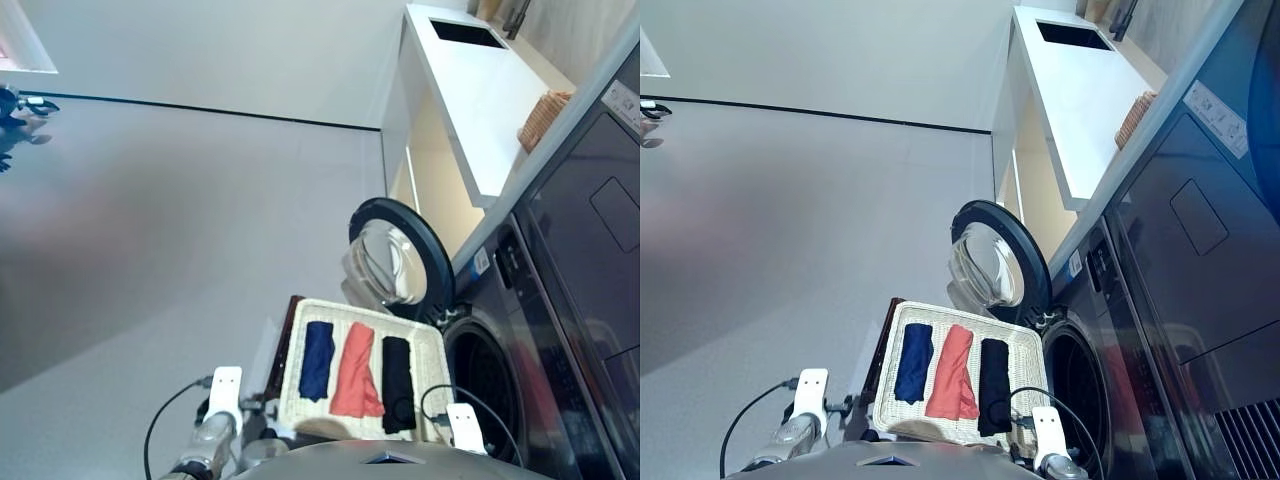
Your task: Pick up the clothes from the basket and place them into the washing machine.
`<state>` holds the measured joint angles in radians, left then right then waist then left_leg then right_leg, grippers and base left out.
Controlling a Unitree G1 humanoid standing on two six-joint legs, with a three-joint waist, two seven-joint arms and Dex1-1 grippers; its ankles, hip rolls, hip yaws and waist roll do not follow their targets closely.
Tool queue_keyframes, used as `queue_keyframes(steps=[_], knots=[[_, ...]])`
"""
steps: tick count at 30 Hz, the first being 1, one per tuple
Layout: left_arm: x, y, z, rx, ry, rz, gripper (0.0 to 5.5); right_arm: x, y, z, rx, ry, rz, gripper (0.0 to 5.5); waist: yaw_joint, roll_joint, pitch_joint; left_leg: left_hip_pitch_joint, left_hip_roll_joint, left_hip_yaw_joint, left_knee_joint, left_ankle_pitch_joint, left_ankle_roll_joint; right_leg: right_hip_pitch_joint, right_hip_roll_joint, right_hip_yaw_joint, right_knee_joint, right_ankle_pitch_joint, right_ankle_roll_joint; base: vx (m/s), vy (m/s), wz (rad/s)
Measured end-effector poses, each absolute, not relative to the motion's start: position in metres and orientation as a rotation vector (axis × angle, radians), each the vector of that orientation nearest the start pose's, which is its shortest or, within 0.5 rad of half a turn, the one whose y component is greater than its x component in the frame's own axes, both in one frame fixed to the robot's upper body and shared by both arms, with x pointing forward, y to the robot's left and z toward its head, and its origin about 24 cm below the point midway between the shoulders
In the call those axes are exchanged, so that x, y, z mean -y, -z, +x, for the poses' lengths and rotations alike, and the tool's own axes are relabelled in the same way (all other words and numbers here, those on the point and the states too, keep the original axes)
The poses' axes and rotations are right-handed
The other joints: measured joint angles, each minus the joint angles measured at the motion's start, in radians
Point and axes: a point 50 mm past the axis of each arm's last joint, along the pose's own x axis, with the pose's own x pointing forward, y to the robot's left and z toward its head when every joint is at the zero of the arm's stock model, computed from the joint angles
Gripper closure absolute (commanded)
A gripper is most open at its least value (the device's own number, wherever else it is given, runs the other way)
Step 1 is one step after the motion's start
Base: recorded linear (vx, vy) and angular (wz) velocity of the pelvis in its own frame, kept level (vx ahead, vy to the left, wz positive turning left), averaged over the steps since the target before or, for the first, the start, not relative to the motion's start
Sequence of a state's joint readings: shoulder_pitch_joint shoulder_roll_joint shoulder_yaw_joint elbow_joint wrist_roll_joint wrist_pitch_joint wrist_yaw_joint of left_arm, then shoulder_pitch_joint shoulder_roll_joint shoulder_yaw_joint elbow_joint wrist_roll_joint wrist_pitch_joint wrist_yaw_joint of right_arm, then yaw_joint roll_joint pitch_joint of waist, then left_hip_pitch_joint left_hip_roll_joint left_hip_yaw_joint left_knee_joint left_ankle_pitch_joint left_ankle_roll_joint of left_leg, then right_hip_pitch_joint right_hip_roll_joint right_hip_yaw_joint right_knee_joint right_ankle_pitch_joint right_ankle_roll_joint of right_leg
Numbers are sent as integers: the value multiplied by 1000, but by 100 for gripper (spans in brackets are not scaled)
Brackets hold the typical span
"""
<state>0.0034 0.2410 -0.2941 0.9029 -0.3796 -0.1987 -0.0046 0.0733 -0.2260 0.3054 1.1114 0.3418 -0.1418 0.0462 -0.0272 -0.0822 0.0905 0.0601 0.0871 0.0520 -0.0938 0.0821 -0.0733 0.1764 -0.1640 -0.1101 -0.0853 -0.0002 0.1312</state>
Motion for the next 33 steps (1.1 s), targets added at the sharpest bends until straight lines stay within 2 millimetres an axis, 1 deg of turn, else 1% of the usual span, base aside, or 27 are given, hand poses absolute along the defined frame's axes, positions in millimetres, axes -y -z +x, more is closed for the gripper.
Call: queue_keyframes(steps=[1, 3, 4, 5, 7, 8, 9, 10, 12, 14, 16, 18, 19, 21, 22, 23, 24, 25, 27, 31, 33], knots=[[-190, 117, 173, -695, -1, -16, 0, 202, 154, 103, -1011, 4, -26, 0, -4, 1, 10, 0, -1, 0, 0, 2, 1, 0, 0, 1, 0, 3, 2, 0, 0, 0], [-182, 98, 191, -581, 22, -46, 0, 196, 138, 127, -873, -21, 4, 0, -15, 19, 49, -6, 0, 0, 0, 6, 1, -10, 1, 1, 0, 7, 1, -60, -4, 3], [-179, 92, 196, -548, 29, -53, 0, 194, 131, 137, -821, -32, 9, 0, -21, 29, 61, -16, 0, 0, 0, 9, 1, -18, 5, 2, 0, 11, 1, -71, -10, -11], [-177, 85, 202, -509, 37, -61, 0, 194, 121, 148, -750, -41, 12, 0, -26, 38, 72, -27, 1, 1, 0, 11, 0, -27, 5, 4, 0, 17, 1, -75, -16, -23], [-170, 72, 211, -445, 55, -68, 0, 193, 102, 167, -637, -55, 13, 0, -28, 52, 99, -46, 4, 1, 0, 20, 1, -48, 10, 5, 0, 26, 1, -66, -13, -7], [-168, 68, 214, -425, 57, -71, 0, 192, 95, 174, -595, -58, 21, 0, -27, 54, 109, -55, 5, 0, 0, 23, 2, -55, 10, 5, 0, 29, 0, -73, -10, 7], [-166, 65, 216, -413, 55, -76, 0, 191, 87, 181, -556, -57, 33, 0, -28, 53, 118, -62, 7, 1, 0, 27, 2, -63, 14, 6, 1, 30, 0, -96, -13, 1], [-165, 61, 221, -391, 49, -79, 0, 189, 76, 190, -493, -65, 39, 0, -26, 52, 128, -81, 9, 0, 0, 32, 1, -82, 16, 6, 1, 35, -1, -60, -14, -20], [-163, 50, 233, -343, 53, -63, 0, 181, 53, 208, -375, -89, 43, 0, -25, 52, 172, -107, 15, 2, 1, 43, 1, -108, 18, 9, 1, 48, -5, -29, -12, -7], [-157, 41, 241, -309, 85, -43, 0, 175, 33, 223, -277, -114, 44, 0, -24, 50, 216, -117, 17, 2, 8, 50, 0, -119, 25, 10, 1, 53, -5, -28, -17, -16], [-152, 33, 249, -272, 99, -27, 0, 165, 14, 236, -192, -143, 49, 0, -22, 46, 232, -158, 20, 9, 9, 56, -5, -164, 31, 20, 1, 65, -7, -32, -15, -44], [-146, 19, 263, -214, 128, 13, 0, 153, -12, 252, -77, -191, 50, 0, -22, 40, 284, -180, 22, 12, 9, 69, -3, -189, 37, 28, 1, 77, -9, 0, 0, 0], [-141, 12, 270, -185, 145, 41, 0, 147, -23, 259, -30, -209, 51, 0, -22, 38, 312, -185, 24, 15, 9, 70, -6, -196, 39, 30, 1, 80, -10, 0, 0, 0], [-127, -2, 281, -127, 190, 80, 0, 138, -43, 268, 51, -238, 61, 0, -23, 36, 340, -208, 30, 40, 9, 76, -5, -221, 40, 34, 2, 86, -10, -58, -4, -75], [-121, -9, 287, -95, 205, 96, 0, 132, -52, 272, 84, -263, 60, 0, -23, 32, 361, -212, 31, 45, 10, 78, -4, -228, 41, 38, 3, 88, -9, -66, -1, -106], [-119, -15, 292, -73, 214, 112, 0, 128, -56, 273, 100, -280, 60, 0, -21, 29, 373, -219, 32, 48, 10, 81, -2, -239, 41, 43, 5, 89, -10, -72, -5, -140], [-111, -22, 296, -46, 231, 119, 0, 122, -64, 276, 131, -302, 62, 0, -22, 26, 380, -233, 33, 54, 11, 81, -1, -259, 42, 48, 10, 89, -10, -77, -15, -150], [-106, -29, 301, -16, 243, 139, 0, 117, -72, 277, 162, -322, 65, 0, -23, 24, 391, -251, 34, 59, 18, 81, -1, -277, 43, 56, 17, 89, -10, -85, -22, -91], [-93, -45, 310, 47, 275, 169, 0, 109, -86, 279, 227, -348, 76, 0, -26, 22, 421, -290, 36, 62, 49, 80, -1, -306, 43, 56, 30, 89, -10, -82, -18, 9], [-76, -64, 319, 115, 294, 172, 0, 87, -105, 285, 290, -439, 68, 0, -25, 18, 435, -376, 46, 63, 94, 75, 1, -399, 52, 59, 86, 81, -11, -81, -17, -42], [-72, -71, 322, 139, 289, 167, 0, 73, -120, 289, 343, -483, 76, 0, -25, 16, 436, -430, 49, 63, 122, 73, 3, -462, 54, 63, 129, 71, -13, -69, -27, -67]])
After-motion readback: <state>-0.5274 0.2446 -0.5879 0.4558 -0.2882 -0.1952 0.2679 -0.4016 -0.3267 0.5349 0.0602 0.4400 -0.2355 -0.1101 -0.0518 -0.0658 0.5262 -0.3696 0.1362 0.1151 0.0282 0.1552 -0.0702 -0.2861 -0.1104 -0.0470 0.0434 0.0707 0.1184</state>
